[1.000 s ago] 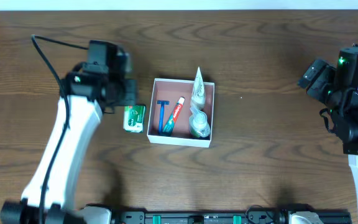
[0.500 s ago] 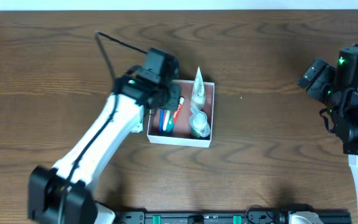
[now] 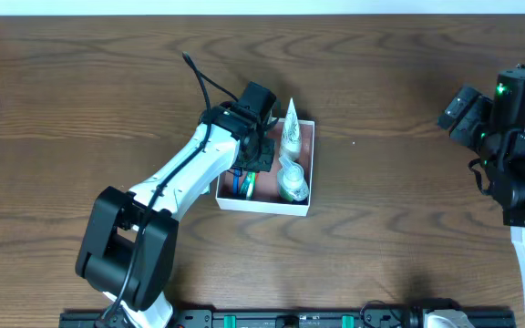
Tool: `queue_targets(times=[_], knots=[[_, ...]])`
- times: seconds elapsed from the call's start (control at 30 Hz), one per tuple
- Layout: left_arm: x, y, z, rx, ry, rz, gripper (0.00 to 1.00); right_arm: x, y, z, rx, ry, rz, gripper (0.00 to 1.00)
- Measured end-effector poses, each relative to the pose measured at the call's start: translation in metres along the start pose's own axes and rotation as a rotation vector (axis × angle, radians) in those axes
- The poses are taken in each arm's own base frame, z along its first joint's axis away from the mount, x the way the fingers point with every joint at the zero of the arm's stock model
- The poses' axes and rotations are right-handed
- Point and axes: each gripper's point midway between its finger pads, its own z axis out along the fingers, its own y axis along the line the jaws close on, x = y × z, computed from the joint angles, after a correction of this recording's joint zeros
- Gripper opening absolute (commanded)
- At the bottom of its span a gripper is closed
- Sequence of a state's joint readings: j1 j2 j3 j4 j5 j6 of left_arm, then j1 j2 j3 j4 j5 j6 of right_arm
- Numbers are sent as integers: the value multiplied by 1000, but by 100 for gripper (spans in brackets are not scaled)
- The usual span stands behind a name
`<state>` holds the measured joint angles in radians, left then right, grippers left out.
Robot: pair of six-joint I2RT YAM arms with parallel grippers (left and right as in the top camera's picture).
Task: Pack container
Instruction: 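Carry the toothbrush into the box and release it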
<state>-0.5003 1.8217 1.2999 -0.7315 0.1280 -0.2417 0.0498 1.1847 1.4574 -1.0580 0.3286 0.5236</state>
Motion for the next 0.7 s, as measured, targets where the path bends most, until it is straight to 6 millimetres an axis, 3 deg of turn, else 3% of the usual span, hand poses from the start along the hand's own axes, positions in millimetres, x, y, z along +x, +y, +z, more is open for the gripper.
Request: queue_targets(times=[0.23,0.5,0.6,0.7], knots=[[0,0,0,0,1,-20,21,0,0,0,0,0,0,99],[13,3,-7,-17,48,-27,21,0,0,0,0,0,0,99],[7,0,-27,-6,19,-24,22,0,0,0,0,0,0,99],[-7,-6,-66,18,-73,-3,36,0,0,0,0,0,0,99]])
